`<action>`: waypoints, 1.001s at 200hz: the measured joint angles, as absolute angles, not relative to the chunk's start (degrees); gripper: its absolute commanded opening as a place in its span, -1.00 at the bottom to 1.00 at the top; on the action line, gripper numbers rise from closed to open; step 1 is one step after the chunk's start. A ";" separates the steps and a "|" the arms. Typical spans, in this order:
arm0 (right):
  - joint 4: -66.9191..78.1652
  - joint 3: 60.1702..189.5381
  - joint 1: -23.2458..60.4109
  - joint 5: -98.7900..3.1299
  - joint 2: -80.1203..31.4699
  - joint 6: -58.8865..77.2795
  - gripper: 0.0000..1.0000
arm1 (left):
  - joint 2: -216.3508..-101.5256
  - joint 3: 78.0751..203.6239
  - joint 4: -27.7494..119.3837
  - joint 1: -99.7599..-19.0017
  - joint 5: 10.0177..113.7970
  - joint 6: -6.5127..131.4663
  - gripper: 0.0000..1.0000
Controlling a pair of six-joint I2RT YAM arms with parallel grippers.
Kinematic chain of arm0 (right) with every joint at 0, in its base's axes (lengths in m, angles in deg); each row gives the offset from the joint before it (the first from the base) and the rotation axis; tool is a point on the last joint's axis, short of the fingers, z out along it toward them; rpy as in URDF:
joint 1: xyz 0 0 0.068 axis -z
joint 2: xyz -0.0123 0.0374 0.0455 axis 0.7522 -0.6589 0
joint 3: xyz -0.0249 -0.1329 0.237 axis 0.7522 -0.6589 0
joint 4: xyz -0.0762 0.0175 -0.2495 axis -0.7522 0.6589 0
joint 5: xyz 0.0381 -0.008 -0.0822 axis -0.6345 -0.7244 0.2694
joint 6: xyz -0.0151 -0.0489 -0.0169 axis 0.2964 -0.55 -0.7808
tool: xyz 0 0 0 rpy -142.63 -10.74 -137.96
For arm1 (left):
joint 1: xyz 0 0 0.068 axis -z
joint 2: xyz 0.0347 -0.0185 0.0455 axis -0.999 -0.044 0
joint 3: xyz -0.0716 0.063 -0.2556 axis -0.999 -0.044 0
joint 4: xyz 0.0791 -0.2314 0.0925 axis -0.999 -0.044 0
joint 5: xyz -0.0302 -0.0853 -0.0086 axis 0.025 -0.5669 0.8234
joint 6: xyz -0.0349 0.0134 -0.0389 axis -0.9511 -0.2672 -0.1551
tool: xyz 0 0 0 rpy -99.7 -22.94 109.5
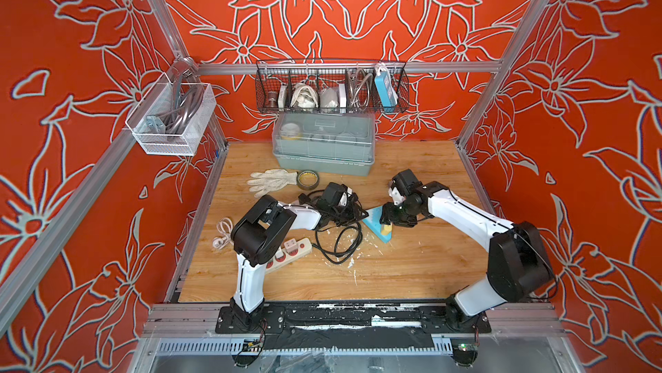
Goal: Pull the plug off the socket
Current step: Remove the plug from the socket.
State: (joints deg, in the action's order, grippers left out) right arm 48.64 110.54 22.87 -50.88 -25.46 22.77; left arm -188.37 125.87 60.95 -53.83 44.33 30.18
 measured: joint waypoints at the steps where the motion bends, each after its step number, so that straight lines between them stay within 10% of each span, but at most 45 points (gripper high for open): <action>1: 48.64 110.54 22.87 -50.88 -25.57 22.75 0.14 | -188.37 125.85 60.95 -53.83 44.33 30.18 -0.49; 61: 48.35 110.54 22.55 -50.70 -27.25 22.71 -0.23 | -188.37 125.81 61.01 -53.81 44.40 30.18 -0.50; 117: 48.18 110.64 22.44 -50.42 -27.18 24.85 -1.00 | -188.39 125.83 60.73 -53.70 44.53 29.79 -0.51; 200: 48.27 110.78 22.44 -50.62 -27.05 25.85 -1.00 | -188.61 126.11 60.49 -53.68 44.66 29.81 -0.51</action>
State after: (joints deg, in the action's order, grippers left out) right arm 48.27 110.78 22.44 -50.62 -27.05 25.85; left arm -188.61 126.11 60.49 -53.68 44.66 29.81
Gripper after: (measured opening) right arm 0.321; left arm 0.329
